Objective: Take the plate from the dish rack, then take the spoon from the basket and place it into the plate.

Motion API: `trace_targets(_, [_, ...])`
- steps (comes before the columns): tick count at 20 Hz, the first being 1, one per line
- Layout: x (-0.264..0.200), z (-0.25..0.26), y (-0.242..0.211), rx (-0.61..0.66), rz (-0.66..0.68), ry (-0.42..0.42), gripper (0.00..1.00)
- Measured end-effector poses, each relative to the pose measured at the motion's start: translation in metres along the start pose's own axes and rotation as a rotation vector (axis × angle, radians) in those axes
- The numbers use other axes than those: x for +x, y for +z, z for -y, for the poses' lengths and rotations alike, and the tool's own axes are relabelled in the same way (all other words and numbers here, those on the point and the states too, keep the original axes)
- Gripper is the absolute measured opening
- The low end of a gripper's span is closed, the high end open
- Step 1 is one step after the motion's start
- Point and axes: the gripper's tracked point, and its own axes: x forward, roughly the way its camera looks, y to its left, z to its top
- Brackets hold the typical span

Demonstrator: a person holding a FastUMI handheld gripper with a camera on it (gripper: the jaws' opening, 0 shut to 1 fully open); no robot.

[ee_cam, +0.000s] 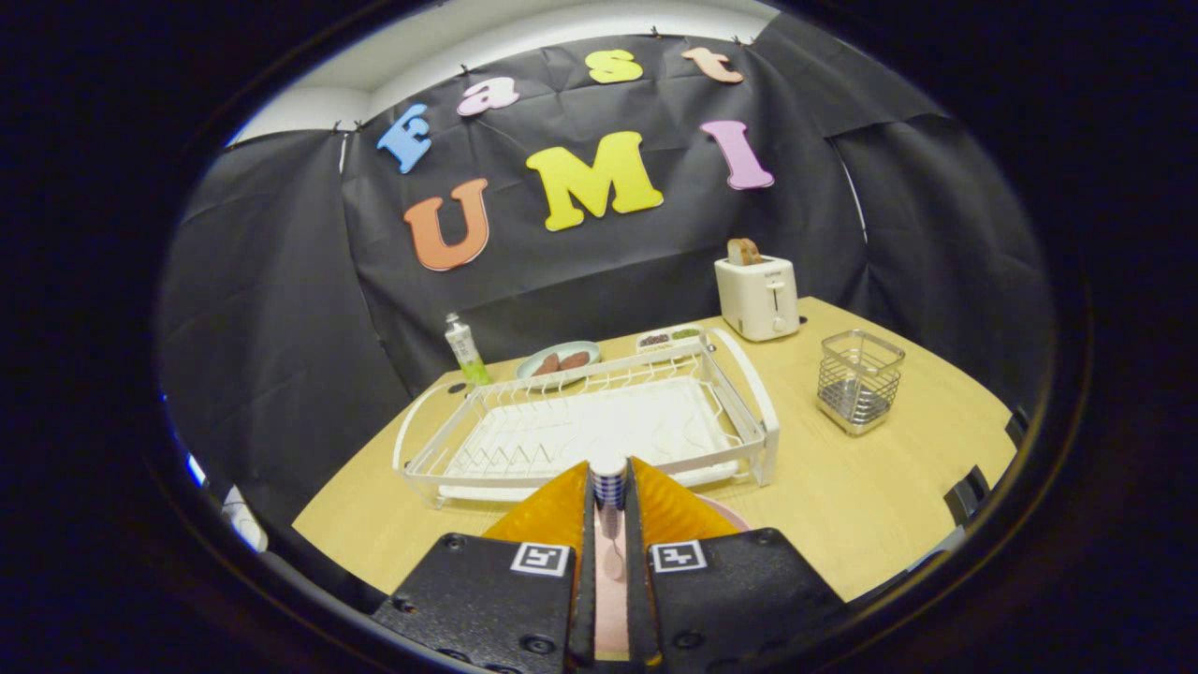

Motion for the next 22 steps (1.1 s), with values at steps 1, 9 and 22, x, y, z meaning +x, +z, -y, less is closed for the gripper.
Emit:
trace_targets(1, [-0.001,0.001,0.005,-0.007,0.013,-0.001,0.23])
trace_targets(9, [-0.003,0.011,0.024,-0.024,0.058,-0.018,0.43])
trace_targets(22, [-0.046,0.028,0.07,-0.176,0.255,-0.041,0.99])
